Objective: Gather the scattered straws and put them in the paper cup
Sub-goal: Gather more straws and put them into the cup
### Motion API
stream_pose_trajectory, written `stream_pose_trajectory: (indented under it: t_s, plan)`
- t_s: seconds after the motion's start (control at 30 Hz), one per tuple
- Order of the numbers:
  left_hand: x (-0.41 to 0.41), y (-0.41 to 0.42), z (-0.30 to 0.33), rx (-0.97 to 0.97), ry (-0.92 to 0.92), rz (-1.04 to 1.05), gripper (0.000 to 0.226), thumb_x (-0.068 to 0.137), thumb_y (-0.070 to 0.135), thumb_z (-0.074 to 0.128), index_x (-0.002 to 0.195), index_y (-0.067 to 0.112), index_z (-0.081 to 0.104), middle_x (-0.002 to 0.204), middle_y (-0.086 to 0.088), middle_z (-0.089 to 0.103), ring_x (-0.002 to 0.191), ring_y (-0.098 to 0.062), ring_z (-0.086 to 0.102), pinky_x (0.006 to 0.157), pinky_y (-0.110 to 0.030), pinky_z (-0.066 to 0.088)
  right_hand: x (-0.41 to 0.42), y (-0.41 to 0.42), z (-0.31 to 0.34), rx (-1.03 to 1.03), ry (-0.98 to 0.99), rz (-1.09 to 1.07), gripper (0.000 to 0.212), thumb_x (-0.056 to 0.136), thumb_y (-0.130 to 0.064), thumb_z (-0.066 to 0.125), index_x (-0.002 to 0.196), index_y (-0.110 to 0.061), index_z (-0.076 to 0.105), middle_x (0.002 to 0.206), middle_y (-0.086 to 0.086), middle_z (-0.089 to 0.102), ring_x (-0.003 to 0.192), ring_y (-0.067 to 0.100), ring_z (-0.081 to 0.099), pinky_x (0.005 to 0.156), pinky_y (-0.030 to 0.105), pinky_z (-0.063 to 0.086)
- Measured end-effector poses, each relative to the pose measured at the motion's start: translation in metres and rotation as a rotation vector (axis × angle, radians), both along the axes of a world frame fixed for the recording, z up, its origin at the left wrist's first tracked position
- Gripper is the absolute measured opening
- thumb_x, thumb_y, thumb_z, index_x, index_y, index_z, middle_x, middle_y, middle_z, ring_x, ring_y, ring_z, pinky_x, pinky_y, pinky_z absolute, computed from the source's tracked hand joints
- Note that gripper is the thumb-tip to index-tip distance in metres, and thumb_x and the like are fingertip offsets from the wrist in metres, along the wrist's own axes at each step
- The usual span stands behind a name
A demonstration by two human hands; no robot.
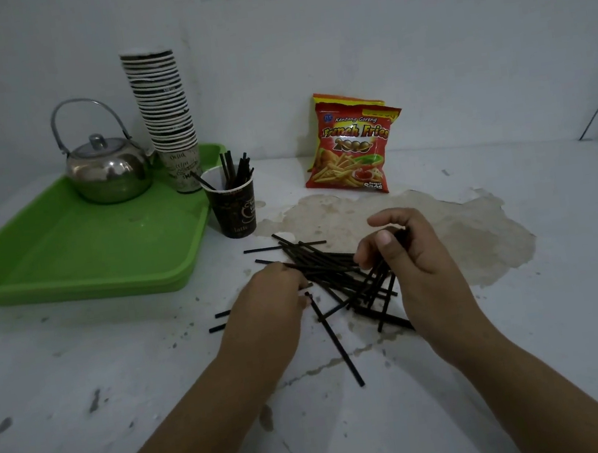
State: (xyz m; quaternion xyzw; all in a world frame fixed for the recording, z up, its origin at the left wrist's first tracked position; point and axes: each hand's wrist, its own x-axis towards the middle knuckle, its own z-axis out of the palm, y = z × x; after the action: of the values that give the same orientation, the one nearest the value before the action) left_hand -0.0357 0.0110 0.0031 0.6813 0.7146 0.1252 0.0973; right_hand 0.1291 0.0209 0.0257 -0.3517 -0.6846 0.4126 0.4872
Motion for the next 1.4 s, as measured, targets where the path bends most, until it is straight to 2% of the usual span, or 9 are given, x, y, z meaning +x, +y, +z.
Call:
stream_pose_trajectory:
  t_s: [0.17, 0.43, 0.63, 0.77, 0.93, 1.03, 1.2, 1.3, 1.4]
  plan:
    - [0.002, 0.007, 0.001, -0.186, 0.055, 0.041, 0.022, 0.094, 0.020, 0.049, 0.111, 0.010, 0.060, 0.104, -0.009, 0.055, 0.094, -0.017, 0.051, 0.076, -0.026, 0.037, -0.001, 0.000, -0.002, -0.015, 0.011, -0.001, 0.013, 0.096, -0.017, 0.039, 0.106, -0.023, 0.046, 0.075, 0.004, 0.063, 0.077, 0.015, 0.060, 0.076, 0.021, 0.048]
    - [-0.005, -0.012, -0.020, 0.328, 0.070, -0.019, 0.012, 0.077, 0.002, 0.064, 0.076, 0.013, 0.063, 0.077, -0.003, 0.059, 0.075, -0.020, 0.053, 0.061, -0.027, 0.033, 0.000, 0.002, -0.003, 0.017, -0.063, -0.059, 0.006, 0.094, -0.025, 0.039, 0.094, -0.031, 0.042, 0.077, -0.002, 0.063, 0.074, 0.004, 0.059, 0.070, 0.008, 0.045]
    - [-0.006, 0.002, -0.027, 0.180, 0.034, -0.035, 0.014, 0.084, 0.004, 0.054, 0.094, 0.009, 0.063, 0.095, -0.007, 0.062, 0.092, -0.022, 0.056, 0.077, -0.030, 0.039, 0.005, 0.003, 0.003, 0.094, -0.332, -0.165, 0.024, 0.084, -0.050, 0.033, 0.082, -0.029, 0.045, 0.070, -0.004, 0.056, 0.067, 0.000, 0.053, 0.057, 0.010, 0.039]
    - [-0.010, -0.001, -0.032, 0.282, 0.132, -0.084, 0.032, 0.048, -0.006, 0.076, 0.062, 0.015, 0.058, 0.060, -0.002, 0.058, 0.052, -0.020, 0.056, 0.050, -0.024, 0.032, 0.007, 0.004, 0.006, 0.110, -0.384, -0.212, 0.021, 0.091, -0.033, 0.048, 0.071, -0.027, 0.047, 0.056, -0.009, 0.045, 0.052, -0.008, 0.047, 0.050, 0.006, 0.035]
    - [-0.006, -0.012, -0.028, 0.425, 0.139, -0.180, 0.033, 0.061, 0.001, 0.020, 0.063, 0.010, 0.052, 0.059, -0.008, 0.054, 0.051, -0.023, 0.052, 0.044, -0.026, 0.034, 0.007, 0.003, 0.007, 0.025, -0.322, -0.173, 0.014, 0.087, -0.027, 0.058, 0.074, -0.023, 0.055, 0.053, -0.021, 0.057, 0.047, -0.005, 0.050, 0.046, 0.006, 0.036]
    - [-0.008, -0.012, -0.029, 0.422, 0.128, -0.172, 0.041, 0.061, 0.002, 0.012, 0.066, 0.009, 0.052, 0.060, -0.007, 0.054, 0.051, -0.022, 0.053, 0.046, -0.023, 0.037, 0.008, 0.004, 0.006, -0.008, -0.285, -0.155, 0.010, 0.085, -0.023, 0.062, 0.076, -0.021, 0.059, 0.053, -0.024, 0.057, 0.046, -0.005, 0.050, 0.045, 0.007, 0.036]
    - [-0.004, -0.013, 0.010, 0.256, -0.415, 0.010, 0.019, 0.090, 0.001, 0.040, 0.093, 0.019, 0.045, 0.084, -0.003, 0.057, 0.069, -0.015, 0.051, 0.060, -0.026, 0.041, 0.008, 0.005, 0.007, -0.072, -0.212, -0.146, 0.005, 0.082, -0.018, 0.066, 0.079, -0.019, 0.062, 0.060, -0.011, 0.057, 0.046, -0.005, 0.049, 0.053, 0.017, 0.036]
    - [0.001, -0.026, 0.027, 0.635, -0.685, -0.050, 0.028, 0.093, 0.003, 0.047, 0.103, 0.029, 0.053, 0.085, 0.002, 0.065, 0.079, -0.007, 0.063, 0.070, -0.017, 0.051, 0.009, 0.004, 0.007, -0.096, -0.182, -0.128, 0.003, 0.082, -0.017, 0.066, 0.082, -0.020, 0.064, 0.063, -0.011, 0.057, 0.048, -0.006, 0.051, 0.055, 0.017, 0.038]
    - [0.002, -0.028, 0.033, 0.675, -1.007, -0.105, 0.033, 0.091, -0.002, 0.049, 0.111, 0.024, 0.057, 0.089, -0.001, 0.065, 0.086, -0.012, 0.067, 0.082, -0.020, 0.053, 0.008, 0.003, 0.008, -0.103, -0.172, -0.113, 0.005, 0.082, -0.017, 0.067, 0.084, -0.021, 0.066, 0.065, -0.012, 0.059, 0.051, -0.005, 0.053, 0.058, 0.018, 0.039]
